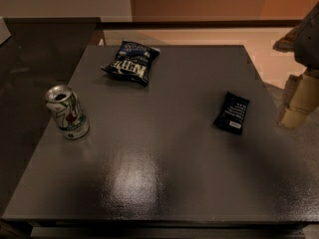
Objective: Pick rxbar blueberry
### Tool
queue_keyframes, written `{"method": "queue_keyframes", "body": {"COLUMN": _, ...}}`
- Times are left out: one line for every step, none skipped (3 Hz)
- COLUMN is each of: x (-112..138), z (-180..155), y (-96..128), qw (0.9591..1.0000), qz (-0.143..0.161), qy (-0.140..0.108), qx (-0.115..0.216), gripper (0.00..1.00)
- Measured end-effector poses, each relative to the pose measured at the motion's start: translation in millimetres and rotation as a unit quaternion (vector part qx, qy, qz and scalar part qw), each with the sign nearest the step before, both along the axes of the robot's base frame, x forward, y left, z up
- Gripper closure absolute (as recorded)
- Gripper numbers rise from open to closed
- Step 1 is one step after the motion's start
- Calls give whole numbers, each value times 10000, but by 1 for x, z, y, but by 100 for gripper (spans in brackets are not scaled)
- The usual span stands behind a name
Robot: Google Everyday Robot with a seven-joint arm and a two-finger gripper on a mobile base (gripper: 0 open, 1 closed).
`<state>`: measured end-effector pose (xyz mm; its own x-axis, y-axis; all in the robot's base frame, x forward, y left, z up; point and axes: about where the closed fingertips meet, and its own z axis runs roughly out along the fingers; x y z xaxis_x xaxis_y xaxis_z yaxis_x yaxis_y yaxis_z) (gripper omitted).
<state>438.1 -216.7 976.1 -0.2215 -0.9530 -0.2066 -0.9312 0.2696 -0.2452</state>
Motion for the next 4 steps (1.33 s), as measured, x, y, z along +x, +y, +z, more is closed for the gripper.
{"method": "queue_keyframes", "body": {"x": 0, "z": 0, "y": 0, "qw": 10000, "qz": 0, "qy": -1, "qx": 0, "gripper": 0}}
{"method": "queue_keyframes", "body": {"x": 10, "z": 1, "y": 2, "qw": 9996, "qz": 273, "qy": -78, "qx": -41, "gripper": 0}}
{"method": "queue_keyframes", "body": {"x": 31, "z": -7, "y": 5, "qw": 9959, "qz": 894, "qy": -88, "qx": -35, "gripper": 0}}
{"method": "queue_keyframes", "body": {"x": 51, "z": -23, "y": 12, "qw": 9846, "qz": 1745, "qy": -84, "qx": -111, "gripper": 0}}
